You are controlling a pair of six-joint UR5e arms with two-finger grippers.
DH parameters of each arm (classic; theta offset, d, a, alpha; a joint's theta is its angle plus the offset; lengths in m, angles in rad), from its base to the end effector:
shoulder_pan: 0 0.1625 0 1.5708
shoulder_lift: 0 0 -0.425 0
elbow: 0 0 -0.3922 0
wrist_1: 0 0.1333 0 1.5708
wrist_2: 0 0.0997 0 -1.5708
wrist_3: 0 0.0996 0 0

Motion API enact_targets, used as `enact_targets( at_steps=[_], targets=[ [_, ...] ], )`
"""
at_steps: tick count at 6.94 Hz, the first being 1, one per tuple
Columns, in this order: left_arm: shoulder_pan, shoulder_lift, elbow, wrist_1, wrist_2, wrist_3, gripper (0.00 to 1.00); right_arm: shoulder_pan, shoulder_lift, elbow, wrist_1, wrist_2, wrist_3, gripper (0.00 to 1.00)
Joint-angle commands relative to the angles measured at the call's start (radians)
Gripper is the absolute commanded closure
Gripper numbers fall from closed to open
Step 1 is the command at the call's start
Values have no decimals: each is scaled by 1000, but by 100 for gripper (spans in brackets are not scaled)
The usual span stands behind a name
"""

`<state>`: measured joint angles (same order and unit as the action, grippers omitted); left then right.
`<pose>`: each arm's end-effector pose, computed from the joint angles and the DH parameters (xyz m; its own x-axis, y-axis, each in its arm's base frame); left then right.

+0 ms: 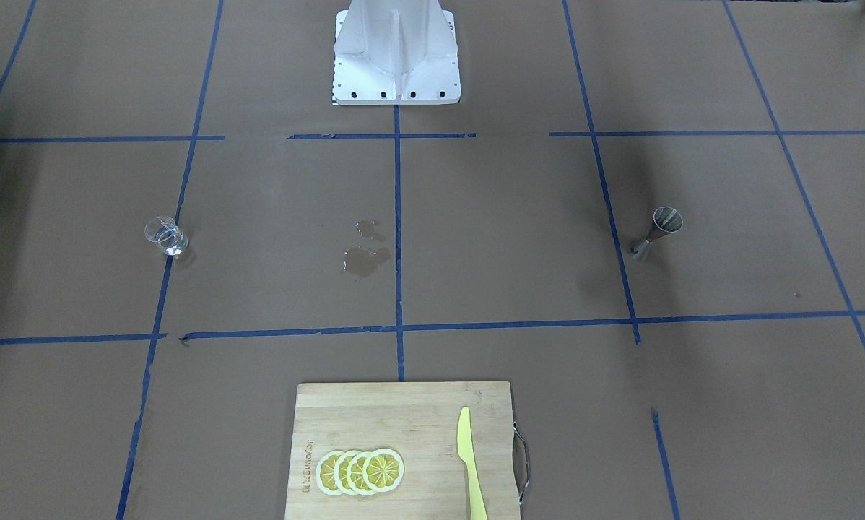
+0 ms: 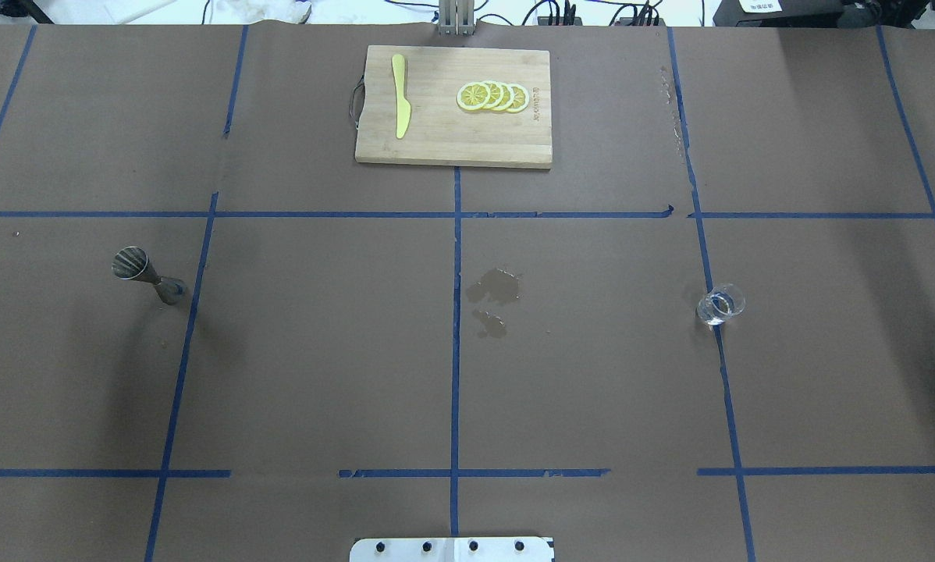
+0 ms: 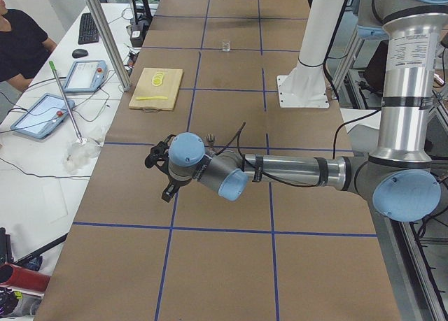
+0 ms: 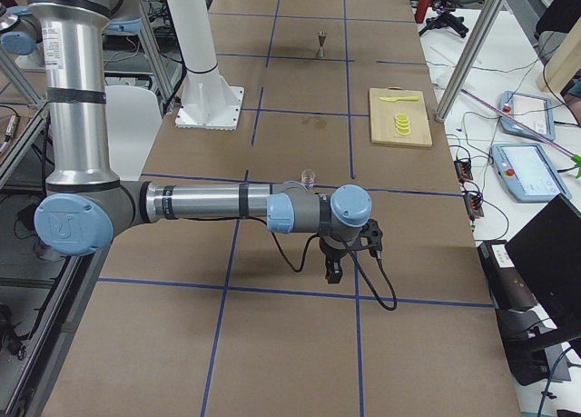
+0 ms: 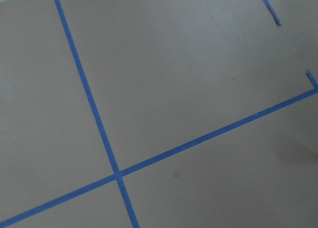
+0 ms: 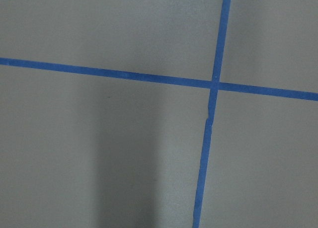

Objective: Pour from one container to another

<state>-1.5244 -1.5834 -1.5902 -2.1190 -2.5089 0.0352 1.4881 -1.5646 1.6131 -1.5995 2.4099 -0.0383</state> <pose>-0.0291 -0.5149 0.5695 0.5685 0.4982 -0.6547 -0.0588 0.8184 0.5716 0.0181 -0.4986 0.6330 0.6610 -0.1080 0.7426 0.1080 0.9930 0.0483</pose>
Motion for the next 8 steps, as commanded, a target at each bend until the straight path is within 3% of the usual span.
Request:
enact_targets(
  at_steps=[1,2,4,5,7,8],
  targets=[
    [12,-33,9,-91,48,-8,0,0,-2,-2,0,0,1,0],
    [32,-67,-2,-126,202,-9,0,0,-2,-4,0,-2,1,0],
    [174,-87,0,-206,313,-248,0,0,-2,-4,0,-2,3,0],
    [240,-57,9,-310,444,-320,0,0,-2,-4,0,-2,3,0],
    [294,-40,15,-427,458,-490,0,0,0,-4,0,-2,3,0],
    [353,15,7,-581,504,-653,0,0,0,-4,21,-3,2,0]
  ],
)
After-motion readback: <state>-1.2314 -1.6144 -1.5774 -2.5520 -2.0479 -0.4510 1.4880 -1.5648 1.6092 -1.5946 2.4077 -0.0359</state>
